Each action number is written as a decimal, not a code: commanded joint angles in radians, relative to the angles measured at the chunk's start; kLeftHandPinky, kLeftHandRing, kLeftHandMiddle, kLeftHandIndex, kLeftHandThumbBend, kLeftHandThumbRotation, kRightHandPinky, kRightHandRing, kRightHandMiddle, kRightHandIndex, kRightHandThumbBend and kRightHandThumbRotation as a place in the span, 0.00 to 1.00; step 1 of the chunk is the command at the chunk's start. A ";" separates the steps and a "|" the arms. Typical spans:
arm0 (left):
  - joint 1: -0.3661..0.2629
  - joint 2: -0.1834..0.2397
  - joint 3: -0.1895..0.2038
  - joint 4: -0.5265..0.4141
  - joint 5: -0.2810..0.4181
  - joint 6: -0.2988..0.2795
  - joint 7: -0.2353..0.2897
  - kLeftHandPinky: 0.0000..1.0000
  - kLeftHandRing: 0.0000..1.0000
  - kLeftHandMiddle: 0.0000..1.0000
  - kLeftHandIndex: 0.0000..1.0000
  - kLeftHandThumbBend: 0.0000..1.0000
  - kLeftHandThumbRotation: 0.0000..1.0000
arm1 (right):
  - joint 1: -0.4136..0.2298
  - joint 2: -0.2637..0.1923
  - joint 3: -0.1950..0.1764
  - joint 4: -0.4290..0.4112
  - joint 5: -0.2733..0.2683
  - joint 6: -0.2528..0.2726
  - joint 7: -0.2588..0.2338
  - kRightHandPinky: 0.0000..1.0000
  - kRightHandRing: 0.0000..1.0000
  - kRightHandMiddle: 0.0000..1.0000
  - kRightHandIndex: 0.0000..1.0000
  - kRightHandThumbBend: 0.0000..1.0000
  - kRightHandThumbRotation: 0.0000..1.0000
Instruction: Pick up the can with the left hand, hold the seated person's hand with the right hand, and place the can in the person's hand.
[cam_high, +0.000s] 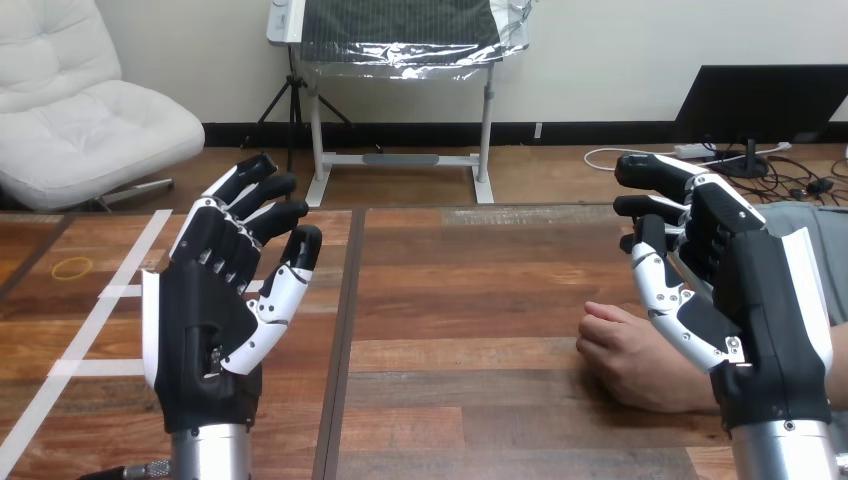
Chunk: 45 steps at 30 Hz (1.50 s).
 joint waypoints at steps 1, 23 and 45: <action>-0.033 -0.011 0.002 -0.036 0.012 -0.014 0.003 0.72 0.69 0.73 0.74 0.54 0.21 | -0.052 -0.008 -0.002 -0.016 0.011 -0.005 0.004 0.59 0.72 0.77 0.72 0.11 0.00; -0.045 0.263 0.173 -0.309 0.352 0.240 0.010 0.76 0.80 0.82 0.81 0.68 0.21 | -0.064 -0.015 -0.010 -0.017 0.009 -0.002 0.003 0.58 0.71 0.77 0.72 0.09 0.00; -0.122 0.545 0.293 -0.340 0.374 0.405 -0.111 0.77 0.80 0.82 0.81 0.75 0.36 | -0.074 -0.015 -0.012 -0.018 0.015 0.016 0.010 0.58 0.71 0.77 0.72 0.09 0.00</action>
